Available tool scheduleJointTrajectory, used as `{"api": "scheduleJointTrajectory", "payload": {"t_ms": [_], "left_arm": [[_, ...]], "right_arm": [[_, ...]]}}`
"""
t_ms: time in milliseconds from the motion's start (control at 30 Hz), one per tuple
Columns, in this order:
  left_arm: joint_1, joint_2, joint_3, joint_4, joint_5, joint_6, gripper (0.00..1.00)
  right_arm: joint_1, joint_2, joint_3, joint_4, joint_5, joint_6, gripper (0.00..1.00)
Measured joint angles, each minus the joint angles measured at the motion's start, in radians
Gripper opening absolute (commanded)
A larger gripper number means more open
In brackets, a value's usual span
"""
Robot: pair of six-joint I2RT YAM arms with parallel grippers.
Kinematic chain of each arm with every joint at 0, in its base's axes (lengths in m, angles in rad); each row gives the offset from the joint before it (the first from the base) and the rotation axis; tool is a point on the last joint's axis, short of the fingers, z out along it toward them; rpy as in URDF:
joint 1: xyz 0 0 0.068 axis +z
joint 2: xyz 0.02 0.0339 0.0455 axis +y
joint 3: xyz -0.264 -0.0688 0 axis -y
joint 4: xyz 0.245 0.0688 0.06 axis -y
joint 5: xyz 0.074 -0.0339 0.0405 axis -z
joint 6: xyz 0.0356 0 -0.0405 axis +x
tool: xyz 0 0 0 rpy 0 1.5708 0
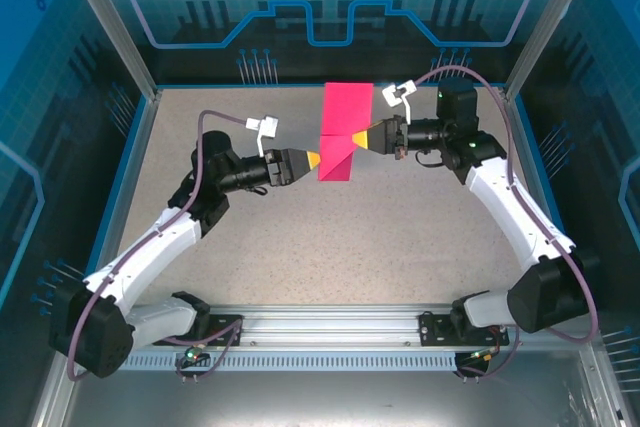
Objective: Fold a paper plane with a square sheet of paper (fold left side to right side)
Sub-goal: Turn over the paper at the center of the table.
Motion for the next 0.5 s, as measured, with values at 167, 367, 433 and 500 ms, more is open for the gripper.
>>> {"api": "scheduleJointTrajectory", "payload": {"t_ms": [167,367,433,500], "left_arm": [[-0.03,-0.009,0.002,0.061,0.021,-0.025,0.83],[-0.05,-0.053,0.008,0.092,0.029,-0.026,0.33],[-0.052,-0.067,0.013,0.093,0.029,-0.018,0.2],[-0.053,-0.078,0.016,0.09,0.028,-0.015,0.16]], "right_arm": [[0.055,0.002,0.026,-0.011,-0.023,0.003,0.02],[0.079,0.003,0.034,-0.004,-0.039,0.032,0.1],[0.079,0.003,0.042,-0.011,-0.04,0.029,0.15],[0.079,0.003,0.048,-0.022,-0.04,0.023,0.23]]}}
